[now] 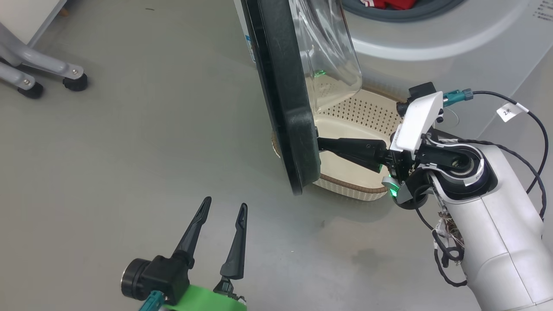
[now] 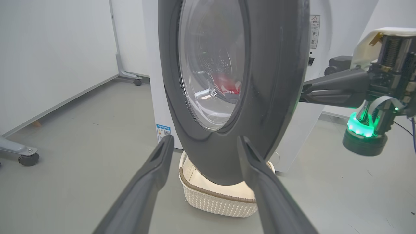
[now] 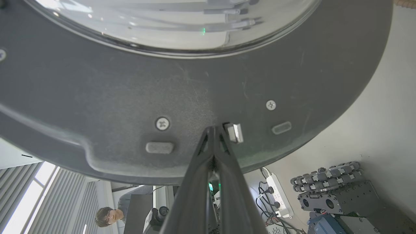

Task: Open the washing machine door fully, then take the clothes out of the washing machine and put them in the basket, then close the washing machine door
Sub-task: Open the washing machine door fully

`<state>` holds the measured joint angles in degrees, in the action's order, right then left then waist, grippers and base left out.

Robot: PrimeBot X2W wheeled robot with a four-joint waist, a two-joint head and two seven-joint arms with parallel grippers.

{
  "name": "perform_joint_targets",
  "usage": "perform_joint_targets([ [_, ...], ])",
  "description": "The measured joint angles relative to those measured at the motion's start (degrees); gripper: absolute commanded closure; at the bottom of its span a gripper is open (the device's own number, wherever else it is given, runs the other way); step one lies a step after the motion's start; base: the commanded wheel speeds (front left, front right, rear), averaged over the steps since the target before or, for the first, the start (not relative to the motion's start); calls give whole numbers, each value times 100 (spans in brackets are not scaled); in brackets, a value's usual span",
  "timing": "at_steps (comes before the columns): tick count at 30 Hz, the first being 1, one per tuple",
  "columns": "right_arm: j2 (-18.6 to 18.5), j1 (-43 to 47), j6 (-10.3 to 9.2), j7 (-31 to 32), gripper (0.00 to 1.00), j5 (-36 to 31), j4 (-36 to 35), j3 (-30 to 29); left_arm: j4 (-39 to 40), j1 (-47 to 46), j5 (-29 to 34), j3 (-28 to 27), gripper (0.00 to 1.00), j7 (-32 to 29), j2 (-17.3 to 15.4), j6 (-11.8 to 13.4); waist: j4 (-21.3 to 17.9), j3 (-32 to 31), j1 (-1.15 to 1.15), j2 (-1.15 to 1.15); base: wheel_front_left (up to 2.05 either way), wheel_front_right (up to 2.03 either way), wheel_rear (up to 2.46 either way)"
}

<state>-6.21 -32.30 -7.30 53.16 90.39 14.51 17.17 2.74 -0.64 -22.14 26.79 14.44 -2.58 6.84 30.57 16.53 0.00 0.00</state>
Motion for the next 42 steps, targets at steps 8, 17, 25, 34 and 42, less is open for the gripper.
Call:
perform_joint_targets([
  [8, 35, 21, 0, -11, 100, 25, -45, 41, 0, 15, 0, -34, 0, 0, 0, 0, 8, -36, 0, 0, 0, 0, 0],
  [17, -13, 30, 4, -230, 100, -97, -151, -55, -86, 18, 36, -199, 0, 0, 0, 0, -59, -202, 0, 0, 0, 0, 0],
  [25, -538, 34, 509, -677, 100, -829, -213, -94, -229, 7, 189, -475, 0, 0, -1, 0, -288, -416, 0, 0, 0, 0, 0],
  [34, -1259, 377, 1491, -1553, 100, -2163, -314, -10, -413, 1, 357, -803, 0, 1, 0, 0, -685, -691, 0, 0, 0, 0, 0],
  [42, -1659, 1016, 1481, -2535, 100, -3088, -488, 11, -547, 4, 425, -1087, 0, 1, 0, 0, -1116, -927, 0, 0, 0, 0, 0],
])
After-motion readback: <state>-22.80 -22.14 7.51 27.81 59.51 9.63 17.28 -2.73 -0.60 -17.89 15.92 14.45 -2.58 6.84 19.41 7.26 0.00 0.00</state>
